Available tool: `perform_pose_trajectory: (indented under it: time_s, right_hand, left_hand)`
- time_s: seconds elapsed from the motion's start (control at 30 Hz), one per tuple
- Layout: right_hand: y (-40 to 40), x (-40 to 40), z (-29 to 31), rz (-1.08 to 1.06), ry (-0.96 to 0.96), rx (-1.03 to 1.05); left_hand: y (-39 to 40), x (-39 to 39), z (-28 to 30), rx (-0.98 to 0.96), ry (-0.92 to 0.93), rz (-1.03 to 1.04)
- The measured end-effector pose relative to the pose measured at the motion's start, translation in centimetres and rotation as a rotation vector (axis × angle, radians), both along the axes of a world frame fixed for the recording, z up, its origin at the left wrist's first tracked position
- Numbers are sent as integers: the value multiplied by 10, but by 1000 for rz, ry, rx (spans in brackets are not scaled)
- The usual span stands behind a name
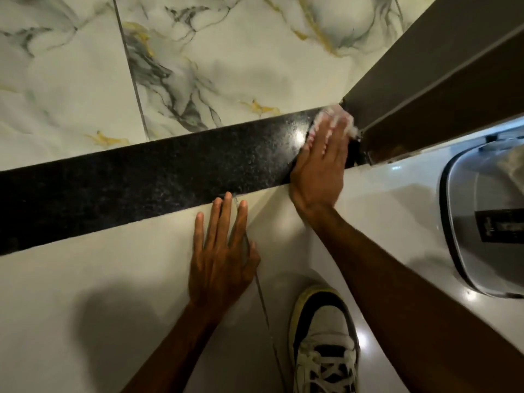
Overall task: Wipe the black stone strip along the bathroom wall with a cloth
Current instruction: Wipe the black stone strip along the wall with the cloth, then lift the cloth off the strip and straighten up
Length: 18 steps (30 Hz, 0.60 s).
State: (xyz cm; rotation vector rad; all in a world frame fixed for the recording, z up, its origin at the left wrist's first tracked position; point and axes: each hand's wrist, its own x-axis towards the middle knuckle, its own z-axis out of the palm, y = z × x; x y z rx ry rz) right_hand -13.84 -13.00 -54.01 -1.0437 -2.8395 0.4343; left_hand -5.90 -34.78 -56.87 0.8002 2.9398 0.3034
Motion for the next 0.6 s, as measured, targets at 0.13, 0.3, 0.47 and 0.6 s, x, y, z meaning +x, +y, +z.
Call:
perform_pose_trajectory:
  time_s: [0.13, 0.3, 0.47, 0.6]
  right_hand:
    - [-24, 3, -3, 330, -3, -8]
    - [-41, 66, 55, 192, -170, -408]
    - [-37, 111, 176, 16, -243, -623]
    - [-35, 137, 324, -37, -82, -720]
  left_hand:
    - [0, -4, 4, -19, -50, -21]
    - [-21, -6, 68, -51, -207, -132]
    - [-50, 4, 208, -107, -274, -124]
    - [-42, 23, 351, -120, -292, -193]
